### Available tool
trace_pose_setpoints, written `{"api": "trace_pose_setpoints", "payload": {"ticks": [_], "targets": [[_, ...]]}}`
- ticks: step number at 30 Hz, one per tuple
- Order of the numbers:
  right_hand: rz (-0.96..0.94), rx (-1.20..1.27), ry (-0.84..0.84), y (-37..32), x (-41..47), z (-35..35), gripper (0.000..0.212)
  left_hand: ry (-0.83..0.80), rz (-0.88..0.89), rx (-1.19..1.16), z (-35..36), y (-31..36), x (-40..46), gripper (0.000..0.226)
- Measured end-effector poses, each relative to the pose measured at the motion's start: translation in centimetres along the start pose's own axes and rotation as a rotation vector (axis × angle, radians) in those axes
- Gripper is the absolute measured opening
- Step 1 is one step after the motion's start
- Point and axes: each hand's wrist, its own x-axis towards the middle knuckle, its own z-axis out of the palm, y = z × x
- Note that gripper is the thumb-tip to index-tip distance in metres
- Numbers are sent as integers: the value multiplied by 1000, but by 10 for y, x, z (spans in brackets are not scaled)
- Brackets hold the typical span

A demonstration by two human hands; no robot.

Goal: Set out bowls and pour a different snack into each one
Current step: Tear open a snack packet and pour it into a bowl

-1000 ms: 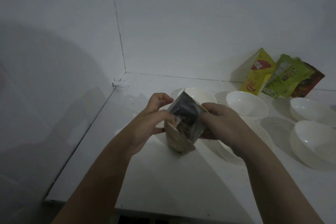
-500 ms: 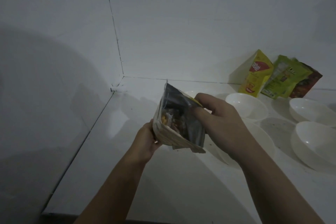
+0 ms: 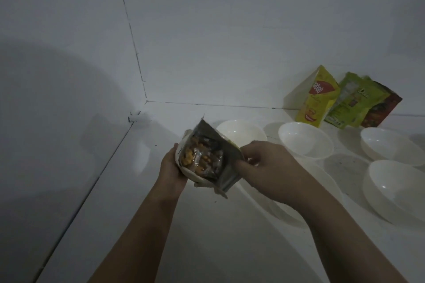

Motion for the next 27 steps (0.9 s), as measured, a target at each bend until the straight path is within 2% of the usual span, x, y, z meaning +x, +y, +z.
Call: {"api": "trace_pose_setpoints", "payload": {"ticks": [4,9,11,14,16,18,23,27], "targets": [[-9,-141,1,18,17,-13,27,131,-35,38,14,-2,21,37],[-168,-194,205,25,63,-26,31,173,-65,48,27,8,55,41],[-190,-178,230,26,84,-28,32,189,-39,28,32,15,70,42],[-177,-50,195,31,109,-29,29,265,1,20,33,23,89,40],[-150,191,142,35,119,-33,22,356,45,43,30,30,102,40],[-121,401,99,38,129,-34,24,427,106,88,25,34,116,43],[-91,334,197,51,162,-17,20,556,268,188,31,35,131,42],[-58,316,314,68,183,-3,18,600,372,274,38,29,135,28]]}}
